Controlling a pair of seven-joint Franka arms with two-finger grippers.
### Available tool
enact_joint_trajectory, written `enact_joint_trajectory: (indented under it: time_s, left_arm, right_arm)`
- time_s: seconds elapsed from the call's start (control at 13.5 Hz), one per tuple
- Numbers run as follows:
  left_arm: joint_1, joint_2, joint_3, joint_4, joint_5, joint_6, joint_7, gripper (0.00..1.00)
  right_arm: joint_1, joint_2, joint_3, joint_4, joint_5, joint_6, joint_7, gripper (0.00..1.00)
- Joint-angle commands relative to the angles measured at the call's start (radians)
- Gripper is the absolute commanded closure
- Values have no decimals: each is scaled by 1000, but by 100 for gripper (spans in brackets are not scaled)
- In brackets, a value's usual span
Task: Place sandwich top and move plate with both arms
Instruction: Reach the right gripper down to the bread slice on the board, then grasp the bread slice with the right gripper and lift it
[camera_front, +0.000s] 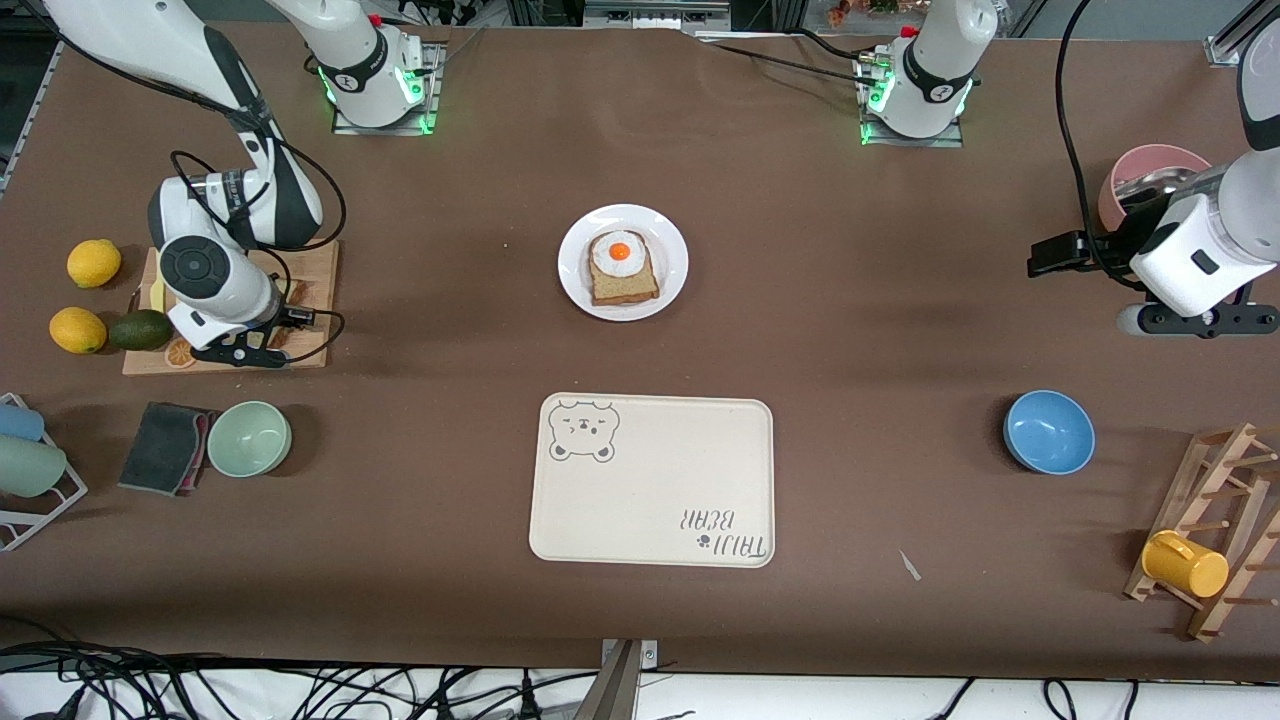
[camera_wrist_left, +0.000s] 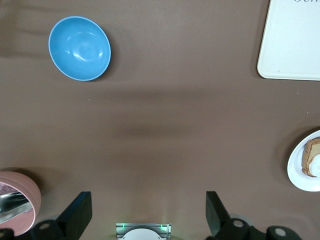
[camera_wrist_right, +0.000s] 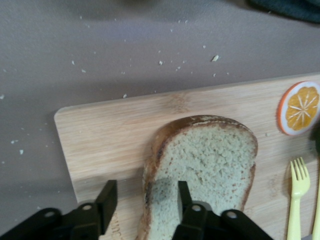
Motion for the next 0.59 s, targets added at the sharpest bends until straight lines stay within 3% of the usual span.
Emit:
enact_joint_trajectory:
  time_s: [0.0,0.15,0.37,0.52]
  left_arm:
    - [7,15,7,33,-27,-23,10,0]
    - [7,15,9,33,-27,-23,12,0]
    - [7,15,7,33,-29,-23,12,0]
    - [7,15,9,33,-32,-23,12,0]
  right_arm:
    - [-3,9,-7,-8,-36,2,23,46]
    - [-3,14,-10,-8,-36,-3,22,56]
    - [-3,15,-13,-1,-34,-70,19,98]
    - [0,14,-11,21,-30,-115,14,100]
